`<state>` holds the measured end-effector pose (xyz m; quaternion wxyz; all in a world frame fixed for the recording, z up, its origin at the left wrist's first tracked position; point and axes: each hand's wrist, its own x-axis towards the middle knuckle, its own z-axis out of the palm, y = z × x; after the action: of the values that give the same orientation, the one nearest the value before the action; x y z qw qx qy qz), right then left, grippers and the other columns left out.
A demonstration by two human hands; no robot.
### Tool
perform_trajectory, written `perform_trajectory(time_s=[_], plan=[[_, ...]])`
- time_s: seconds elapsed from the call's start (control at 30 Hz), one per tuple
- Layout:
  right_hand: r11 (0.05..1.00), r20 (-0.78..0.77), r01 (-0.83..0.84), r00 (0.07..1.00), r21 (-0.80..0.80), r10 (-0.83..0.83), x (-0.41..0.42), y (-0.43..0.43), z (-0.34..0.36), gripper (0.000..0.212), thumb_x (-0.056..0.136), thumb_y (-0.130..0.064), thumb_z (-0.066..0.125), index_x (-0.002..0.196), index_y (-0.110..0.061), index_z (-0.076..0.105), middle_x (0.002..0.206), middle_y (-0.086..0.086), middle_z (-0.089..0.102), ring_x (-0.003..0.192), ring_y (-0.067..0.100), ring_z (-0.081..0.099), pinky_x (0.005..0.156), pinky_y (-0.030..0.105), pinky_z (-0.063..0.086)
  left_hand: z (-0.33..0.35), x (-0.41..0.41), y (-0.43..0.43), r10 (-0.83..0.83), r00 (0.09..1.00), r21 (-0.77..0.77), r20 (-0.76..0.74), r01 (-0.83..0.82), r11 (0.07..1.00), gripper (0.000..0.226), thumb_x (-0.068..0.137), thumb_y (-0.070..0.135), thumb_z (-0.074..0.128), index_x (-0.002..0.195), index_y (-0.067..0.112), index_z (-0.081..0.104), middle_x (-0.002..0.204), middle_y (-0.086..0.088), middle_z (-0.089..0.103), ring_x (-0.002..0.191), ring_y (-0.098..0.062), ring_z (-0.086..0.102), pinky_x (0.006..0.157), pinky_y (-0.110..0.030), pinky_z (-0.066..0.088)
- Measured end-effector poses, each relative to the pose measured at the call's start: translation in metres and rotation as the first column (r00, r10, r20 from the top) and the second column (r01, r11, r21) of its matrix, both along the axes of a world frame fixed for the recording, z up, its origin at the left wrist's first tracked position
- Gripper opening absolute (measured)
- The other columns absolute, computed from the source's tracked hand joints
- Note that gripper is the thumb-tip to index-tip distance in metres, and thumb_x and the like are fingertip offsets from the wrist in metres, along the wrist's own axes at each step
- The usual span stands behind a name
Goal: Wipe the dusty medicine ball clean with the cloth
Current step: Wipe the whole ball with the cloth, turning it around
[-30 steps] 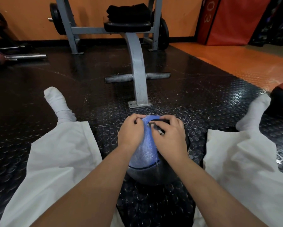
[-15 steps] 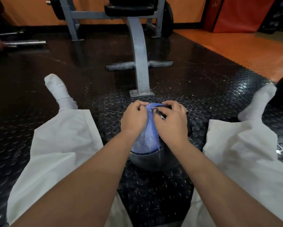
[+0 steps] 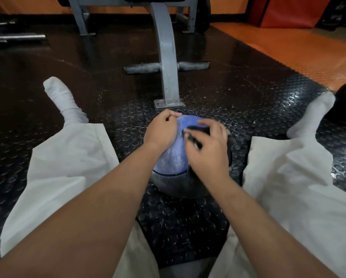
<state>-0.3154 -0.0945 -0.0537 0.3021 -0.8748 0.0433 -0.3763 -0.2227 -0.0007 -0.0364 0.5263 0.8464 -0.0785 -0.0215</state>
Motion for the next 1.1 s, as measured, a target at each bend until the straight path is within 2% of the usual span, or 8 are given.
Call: perform_trajectory(time_s=[0.1,0.23,0.4,0.57,0.67,0.77,0.93,1.1], plan=[[0.997,-0.080,0.070,0.995,0.024,-0.067,0.012,0.002,0.006,0.021,0.086,-0.021,0.060,0.093,-0.009,0.076,0.108,0.007,0.061,0.110,0.028,0.048,0.087,0.052,0.045,0.003,-0.002,-0.003,0.005,1.000,0.017,0.001,-0.005,1.000,0.030,0.099,0.019,0.035,0.093,0.035,0.061,0.094,0.014,0.063,0.073,-0.016,0.057,0.073,-0.036,0.048],[0.991,0.083,-0.005,0.996,-0.136,0.017,-0.021,0.005,-0.030,0.023,0.085,-0.019,0.058,0.099,-0.013,0.074,0.111,0.007,0.061,0.112,0.034,0.051,0.094,0.048,0.042,0.006,0.001,-0.003,0.018,0.999,0.001,-0.030,-0.018,1.000,0.032,0.098,0.019,0.035,0.083,0.036,0.058,0.071,0.006,0.058,0.052,-0.014,0.042,0.060,-0.030,0.036],[0.929,0.072,-0.121,0.985,-0.351,0.156,-0.051,0.006,-0.060,0.024,0.081,-0.021,0.059,0.098,-0.021,0.076,0.125,0.001,0.049,0.121,0.031,0.044,0.091,0.048,0.043,0.006,-0.002,0.000,0.001,1.000,-0.016,-0.030,-0.001,1.000,0.030,0.098,0.019,0.036,0.095,0.032,0.063,0.092,0.005,0.065,0.073,-0.015,0.053,0.071,-0.033,0.044],[0.989,0.022,-0.013,1.000,-0.150,0.017,-0.020,0.009,-0.007,0.022,0.080,-0.028,0.058,0.089,-0.022,0.077,0.112,0.006,0.061,0.109,0.034,0.054,0.087,0.050,0.044,0.003,-0.012,0.003,0.027,1.000,-0.033,-0.008,-0.027,0.999,0.030,0.096,0.018,0.038,0.094,0.034,0.063,0.098,0.010,0.066,0.091,-0.015,0.060,0.086,-0.034,0.046],[0.990,-0.255,0.140,0.958,0.033,-0.128,0.013,0.003,0.029,0.022,0.088,-0.032,0.056,0.094,-0.022,0.075,0.117,-0.003,0.059,0.116,0.025,0.045,0.097,0.044,0.037,0.001,-0.023,0.002,0.029,0.998,-0.024,0.051,-0.028,0.999,0.028,0.098,0.019,0.038,0.098,0.032,0.064,0.107,0.013,0.064,0.095,-0.010,0.059,0.083,-0.031,0.047],[0.984,-0.425,0.151,0.900,0.099,-0.095,0.028,-0.010,0.039,0.025,0.091,-0.037,0.053,0.099,-0.024,0.072,0.121,-0.006,0.056,0.119,0.022,0.040,0.101,0.040,0.034,-0.002,-0.034,0.001,0.047,0.992,-0.012,0.114,-0.046,0.999,0.027,0.098,0.020,0.038,0.092,0.036,0.060,0.110,0.014,0.061,0.095,-0.008,0.056,0.077,-0.028,0.044],[0.996,-0.239,0.024,0.971,0.088,-0.002,0.000,-0.007,0.021,0.023,0.091,-0.031,0.059,0.105,-0.020,0.074,0.117,-0.003,0.058,0.117,0.018,0.041,0.100,0.035,0.034,0.010,-0.020,0.001,0.019,0.996,0.137,0.088,-0.031,0.990,0.023,0.097,0.018,0.043,0.085,0.032,0.057,0.108,0.005,0.059,0.098,-0.019,0.057,0.082,-0.035,0.044],[0.997,-0.113,0.035,0.993,0.065,-0.028,-0.030,-0.001,0.008,0.022,0.079,-0.034,0.062,0.094,-0.028,0.076,0.104,-0.006,0.056,0.101,0.012,0.039,0.090,0.032,0.032,0.016,-0.029,0.000,-0.162,0.986,0.192,-0.038,0.166,0.967,0.037,0.103,0.024,0.033,0.127,0.025,0.062,0.135,0.005,0.057,0.120,-0.015,0.052,0.094,-0.028,0.039]])
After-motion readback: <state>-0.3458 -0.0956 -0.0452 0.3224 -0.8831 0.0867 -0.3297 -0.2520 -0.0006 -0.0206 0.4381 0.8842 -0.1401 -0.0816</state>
